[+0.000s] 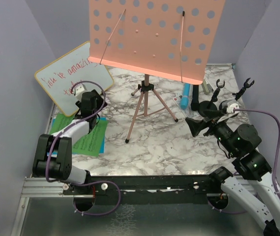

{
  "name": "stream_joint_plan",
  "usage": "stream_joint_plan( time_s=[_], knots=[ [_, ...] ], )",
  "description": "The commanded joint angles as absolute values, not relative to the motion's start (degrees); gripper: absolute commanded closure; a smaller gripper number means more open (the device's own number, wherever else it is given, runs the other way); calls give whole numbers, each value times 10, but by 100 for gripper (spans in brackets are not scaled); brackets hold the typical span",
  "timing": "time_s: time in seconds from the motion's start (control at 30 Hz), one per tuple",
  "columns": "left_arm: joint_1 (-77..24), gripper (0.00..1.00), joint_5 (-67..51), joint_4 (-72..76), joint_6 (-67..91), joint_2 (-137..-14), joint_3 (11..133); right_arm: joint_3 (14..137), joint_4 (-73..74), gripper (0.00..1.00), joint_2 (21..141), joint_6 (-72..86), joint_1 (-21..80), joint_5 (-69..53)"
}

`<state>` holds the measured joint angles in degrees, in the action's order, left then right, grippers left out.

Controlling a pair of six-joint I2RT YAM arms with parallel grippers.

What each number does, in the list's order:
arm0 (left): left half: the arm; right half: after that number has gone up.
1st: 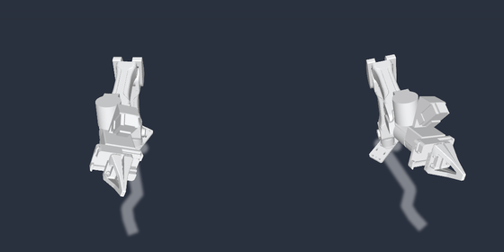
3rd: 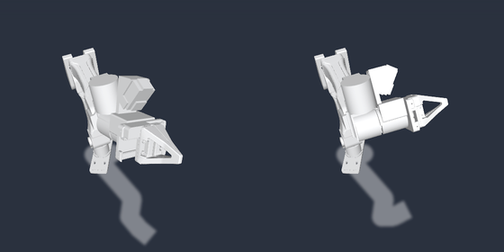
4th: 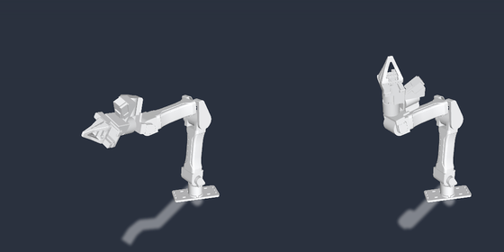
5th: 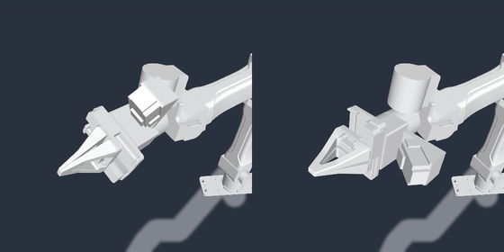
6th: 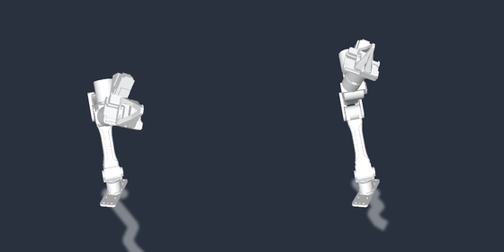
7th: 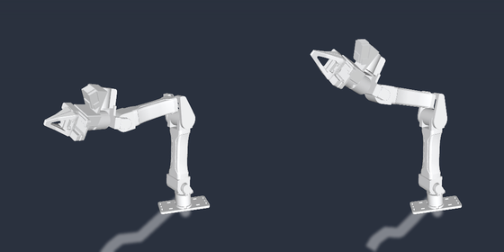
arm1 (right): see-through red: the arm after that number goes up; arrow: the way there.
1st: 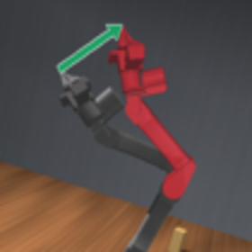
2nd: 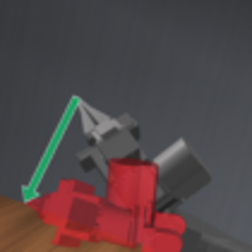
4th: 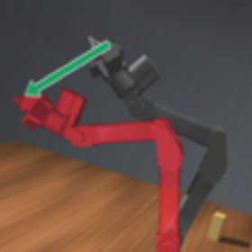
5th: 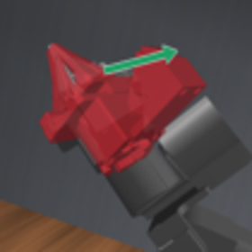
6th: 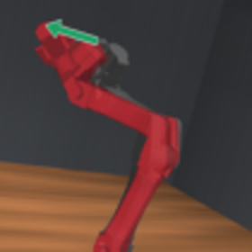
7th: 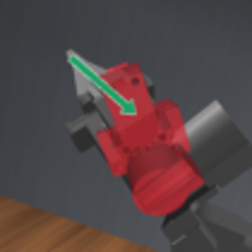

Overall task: Pack up the instrument practice props
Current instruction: Adjust the music stand at the center of the board.

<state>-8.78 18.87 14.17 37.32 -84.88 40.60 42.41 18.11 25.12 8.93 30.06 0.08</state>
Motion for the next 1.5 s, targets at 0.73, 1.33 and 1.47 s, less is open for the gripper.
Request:
stream_joint_plan(
  time_s=[0.73, 1.33, 1.47],
  knots=[
    [-285, 24, -99, 420, 396, -599, 196, 370, -77, 0, 498, 156, 304, -163],
    [-386, 25, -6, 474, 302, -695, 147, 302, -180, 0, 521, 154, 304, -174],
    [-423, 28, 3, 483, 305, -714, 154, 285, -208, 0, 514, 156, 304, -173]
  ],
)
